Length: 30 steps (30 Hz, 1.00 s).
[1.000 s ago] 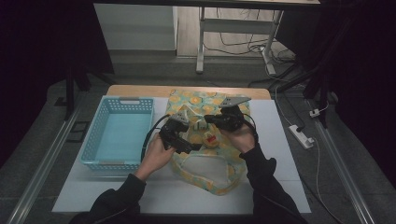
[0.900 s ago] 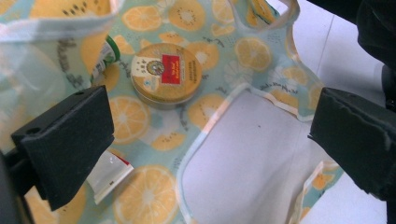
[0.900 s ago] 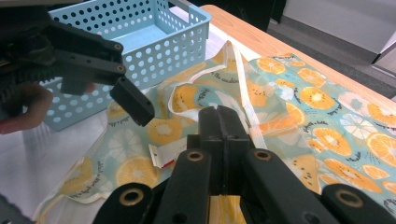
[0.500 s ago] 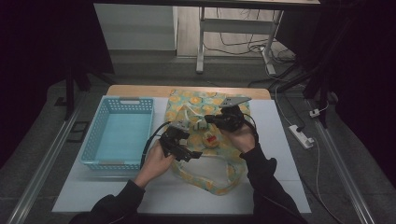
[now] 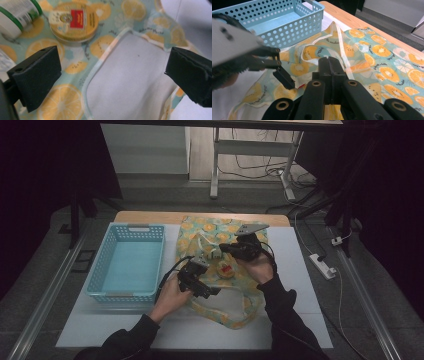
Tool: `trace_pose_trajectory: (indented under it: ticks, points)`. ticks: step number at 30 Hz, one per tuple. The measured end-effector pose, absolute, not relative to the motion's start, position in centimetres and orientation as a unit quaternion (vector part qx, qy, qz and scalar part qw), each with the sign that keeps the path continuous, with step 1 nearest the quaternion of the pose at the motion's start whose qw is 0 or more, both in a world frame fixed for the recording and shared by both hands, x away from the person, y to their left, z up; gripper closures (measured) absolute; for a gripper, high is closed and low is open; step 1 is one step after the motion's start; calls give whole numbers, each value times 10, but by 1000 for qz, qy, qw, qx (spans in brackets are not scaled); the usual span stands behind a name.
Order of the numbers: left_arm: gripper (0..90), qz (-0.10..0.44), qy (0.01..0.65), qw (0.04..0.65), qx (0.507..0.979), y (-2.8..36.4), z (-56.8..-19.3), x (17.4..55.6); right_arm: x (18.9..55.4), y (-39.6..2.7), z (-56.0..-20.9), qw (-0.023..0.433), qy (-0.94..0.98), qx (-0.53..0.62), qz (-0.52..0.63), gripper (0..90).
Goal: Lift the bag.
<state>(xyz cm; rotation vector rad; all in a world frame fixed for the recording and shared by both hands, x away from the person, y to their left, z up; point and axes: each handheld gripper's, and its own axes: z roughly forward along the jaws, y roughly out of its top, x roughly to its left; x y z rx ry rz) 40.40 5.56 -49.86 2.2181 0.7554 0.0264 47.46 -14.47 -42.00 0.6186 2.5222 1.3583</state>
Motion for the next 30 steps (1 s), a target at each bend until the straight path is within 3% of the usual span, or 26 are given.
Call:
trace_pose_trajectory:
  ticks: [20, 26, 30]
  points:
    - [28, 52, 290, 321, 900, 37, -535, 419, 477, -145, -423, 103, 857, 213, 457, 900]
    - [169, 74, 286, 305, 905, 38, -532, 422, 478, -146, -423, 105, 856, 216, 457, 900]
    - [340, 71, 288, 304, 905, 39, -528, 424, 478, -146, -423, 105, 856, 216, 457, 900]
